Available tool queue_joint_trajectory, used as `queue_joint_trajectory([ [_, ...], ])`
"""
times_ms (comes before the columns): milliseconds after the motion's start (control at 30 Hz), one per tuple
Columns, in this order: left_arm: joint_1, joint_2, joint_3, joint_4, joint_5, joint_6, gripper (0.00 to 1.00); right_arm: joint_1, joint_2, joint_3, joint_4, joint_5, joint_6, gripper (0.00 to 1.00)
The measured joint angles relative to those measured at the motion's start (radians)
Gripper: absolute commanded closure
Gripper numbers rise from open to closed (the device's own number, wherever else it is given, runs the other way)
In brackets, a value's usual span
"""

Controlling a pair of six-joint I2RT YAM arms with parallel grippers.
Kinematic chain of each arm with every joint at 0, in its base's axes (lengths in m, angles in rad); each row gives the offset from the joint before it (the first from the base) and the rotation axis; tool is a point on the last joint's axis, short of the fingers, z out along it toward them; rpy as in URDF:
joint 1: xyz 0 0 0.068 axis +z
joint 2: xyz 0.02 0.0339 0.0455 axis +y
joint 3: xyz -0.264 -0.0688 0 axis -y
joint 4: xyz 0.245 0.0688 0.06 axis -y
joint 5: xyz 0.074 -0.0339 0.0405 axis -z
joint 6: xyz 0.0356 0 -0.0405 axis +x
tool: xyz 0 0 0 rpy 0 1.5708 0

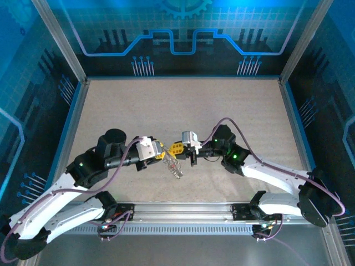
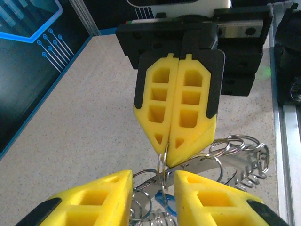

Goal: Put the keys on the keyring

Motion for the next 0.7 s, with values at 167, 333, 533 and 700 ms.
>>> queue_joint_trajectory([
  [167, 0.000, 0.000, -0.009, 0.029, 0.017, -0.014, 0.69, 0.000, 0.000, -0.008, 0.060, 0.025, 0.021, 1.00],
  [333, 0.000, 0.003, -0.019, 0.049, 0.018, -0.014, 0.76, 0.000, 0.000, -0.014, 0.104, 0.032, 0.028, 1.00],
  [533, 0.005, 0.016, -0.025, 0.074, 0.018, -0.013, 0.97, 0.000, 0.000, -0.020, 0.130, 0.027, 0.027, 1.00],
  [700, 0.005, 0.016, -0.025, 0.050, 0.011, 0.006, 1.00, 0.000, -0.006, 0.021, 0.001, 0.022, -0.052, 0.96],
])
